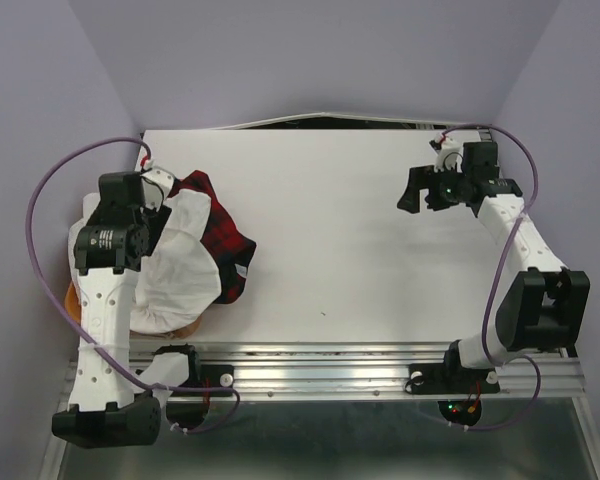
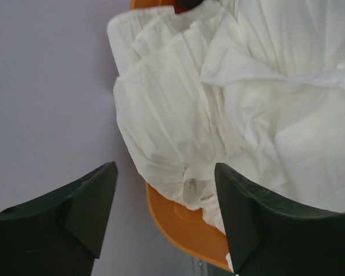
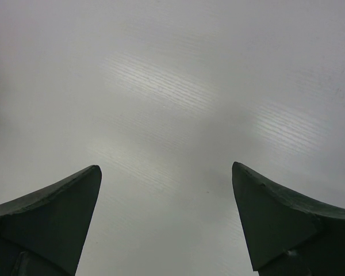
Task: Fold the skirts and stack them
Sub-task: Grab the skirt from the pile
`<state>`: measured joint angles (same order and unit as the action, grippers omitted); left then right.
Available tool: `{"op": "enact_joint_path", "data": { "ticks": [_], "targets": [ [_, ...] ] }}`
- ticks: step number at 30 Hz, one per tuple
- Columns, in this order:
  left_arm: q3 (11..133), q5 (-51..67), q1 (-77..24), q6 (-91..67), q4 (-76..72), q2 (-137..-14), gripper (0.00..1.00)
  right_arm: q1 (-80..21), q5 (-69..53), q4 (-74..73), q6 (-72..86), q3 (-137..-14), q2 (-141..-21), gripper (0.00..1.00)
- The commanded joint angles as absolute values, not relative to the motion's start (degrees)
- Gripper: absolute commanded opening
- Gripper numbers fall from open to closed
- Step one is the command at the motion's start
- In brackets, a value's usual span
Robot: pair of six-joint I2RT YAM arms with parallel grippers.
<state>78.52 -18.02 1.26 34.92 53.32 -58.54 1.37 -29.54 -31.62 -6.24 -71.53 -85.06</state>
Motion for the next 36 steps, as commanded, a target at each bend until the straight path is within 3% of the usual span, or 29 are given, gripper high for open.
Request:
{"op": "enact_joint_path", "data": {
  "ticks": [1, 4, 7, 15, 23, 36],
  "targets": [
    [71.8, -24.1, 1.6, 35.9, 56.5, -56.6, 0.74, -1.0, -30.6, -32.1, -7.0, -74.4, -86.3, 1.0],
    [67.9, -27.5, 1.7, 35.6, 56.2, -56.2, 0.6, -2.4, -29.7, -33.8, -7.8, -76.2, -87.6, 1.0],
    [66.3, -28.5, 1.8, 35.2, 57.9, -56.9, 0.55, -3.9, -28.9, -35.4, -8.2, -78.3, -89.5, 1.0],
    [58.5, -33.1, 3.2, 46.2, 55.1, -53.6, 0.56, -6.2, -28.0, -39.4, -8.5, -82.0, -93.8, 1.0],
    [55.0, -28.5, 15.1, 62.6, 49.4, -52.3, 0.57, -9.3, -25.0, -42.4, -8.8, -86.1, -97.5, 1.0],
    [50.1, -23.3, 20.7, 66.1, 44.3, -52.7, 0.54, -12.7, -21.4, -43.7, -10.1, -86.5, -99.3, 1.0]
  ]
}}
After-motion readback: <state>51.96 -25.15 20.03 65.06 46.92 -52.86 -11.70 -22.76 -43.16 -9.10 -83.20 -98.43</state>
